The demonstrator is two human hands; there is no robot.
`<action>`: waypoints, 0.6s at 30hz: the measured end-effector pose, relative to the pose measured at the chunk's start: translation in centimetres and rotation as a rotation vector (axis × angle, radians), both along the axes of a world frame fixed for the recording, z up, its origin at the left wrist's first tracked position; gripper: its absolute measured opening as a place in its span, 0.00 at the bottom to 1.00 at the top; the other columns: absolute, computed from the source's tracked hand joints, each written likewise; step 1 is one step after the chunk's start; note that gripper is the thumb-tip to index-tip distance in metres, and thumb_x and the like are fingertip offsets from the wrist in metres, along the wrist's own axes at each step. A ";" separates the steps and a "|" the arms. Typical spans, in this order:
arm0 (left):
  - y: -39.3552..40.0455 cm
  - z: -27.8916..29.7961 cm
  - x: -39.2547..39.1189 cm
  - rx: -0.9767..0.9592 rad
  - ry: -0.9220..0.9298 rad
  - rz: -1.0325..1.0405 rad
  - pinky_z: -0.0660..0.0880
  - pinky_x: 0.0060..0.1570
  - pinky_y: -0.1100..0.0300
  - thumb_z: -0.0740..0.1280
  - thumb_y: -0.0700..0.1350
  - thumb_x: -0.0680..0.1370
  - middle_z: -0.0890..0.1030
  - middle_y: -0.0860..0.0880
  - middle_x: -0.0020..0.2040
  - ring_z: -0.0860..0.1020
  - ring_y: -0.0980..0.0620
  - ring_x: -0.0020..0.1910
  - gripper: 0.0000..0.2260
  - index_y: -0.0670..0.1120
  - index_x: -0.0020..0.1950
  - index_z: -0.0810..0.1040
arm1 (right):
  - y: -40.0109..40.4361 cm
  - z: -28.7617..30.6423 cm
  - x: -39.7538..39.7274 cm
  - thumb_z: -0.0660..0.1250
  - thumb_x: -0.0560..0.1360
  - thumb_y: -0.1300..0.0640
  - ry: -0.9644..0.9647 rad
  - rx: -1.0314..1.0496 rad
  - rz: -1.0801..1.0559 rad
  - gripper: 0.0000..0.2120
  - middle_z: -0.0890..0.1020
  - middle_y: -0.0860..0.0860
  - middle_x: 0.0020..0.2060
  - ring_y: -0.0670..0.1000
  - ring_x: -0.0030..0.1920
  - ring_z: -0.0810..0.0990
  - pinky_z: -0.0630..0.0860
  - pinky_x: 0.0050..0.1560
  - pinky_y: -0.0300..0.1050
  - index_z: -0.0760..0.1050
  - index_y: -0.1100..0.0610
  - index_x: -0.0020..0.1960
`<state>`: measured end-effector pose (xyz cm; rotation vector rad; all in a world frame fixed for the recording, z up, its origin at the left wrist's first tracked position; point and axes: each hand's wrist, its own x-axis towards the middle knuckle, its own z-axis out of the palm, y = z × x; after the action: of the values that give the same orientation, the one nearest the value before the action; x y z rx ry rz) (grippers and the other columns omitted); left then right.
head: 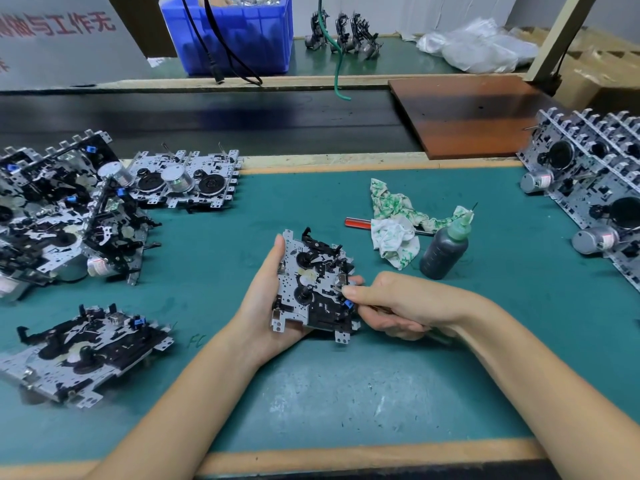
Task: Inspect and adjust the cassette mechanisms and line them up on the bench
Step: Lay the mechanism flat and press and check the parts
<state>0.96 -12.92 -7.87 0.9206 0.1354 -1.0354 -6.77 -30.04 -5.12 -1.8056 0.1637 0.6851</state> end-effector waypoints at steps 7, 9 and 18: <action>0.1 -0.1 0.1 -0.015 0.001 -0.017 0.75 0.56 0.48 0.54 0.66 0.77 0.79 0.37 0.60 0.79 0.41 0.58 0.33 0.40 0.59 0.81 | -0.2 0.4 0.0 0.54 0.80 0.44 0.019 0.005 0.039 0.31 0.58 0.50 0.13 0.46 0.16 0.53 0.53 0.21 0.32 0.61 0.54 0.20; 0.3 0.0 0.2 -0.036 -0.004 -0.044 0.75 0.59 0.48 0.54 0.65 0.77 0.78 0.37 0.62 0.78 0.42 0.60 0.32 0.40 0.63 0.78 | -0.2 0.2 -0.2 0.54 0.80 0.44 -0.023 0.009 0.017 0.30 0.58 0.50 0.13 0.47 0.16 0.53 0.53 0.20 0.33 0.62 0.55 0.21; 0.5 0.5 -0.3 -0.201 0.018 -0.027 0.73 0.62 0.47 0.57 0.62 0.76 0.76 0.36 0.64 0.78 0.41 0.59 0.31 0.37 0.63 0.76 | -1.1 -0.5 -0.9 0.59 0.74 0.45 -0.079 0.341 -0.225 0.19 0.59 0.49 0.14 0.44 0.14 0.52 0.54 0.19 0.29 0.68 0.56 0.31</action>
<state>0.62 -12.40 -7.40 0.7323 0.0327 -1.0619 -7.67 -31.13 -5.63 -1.4573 0.1821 0.4496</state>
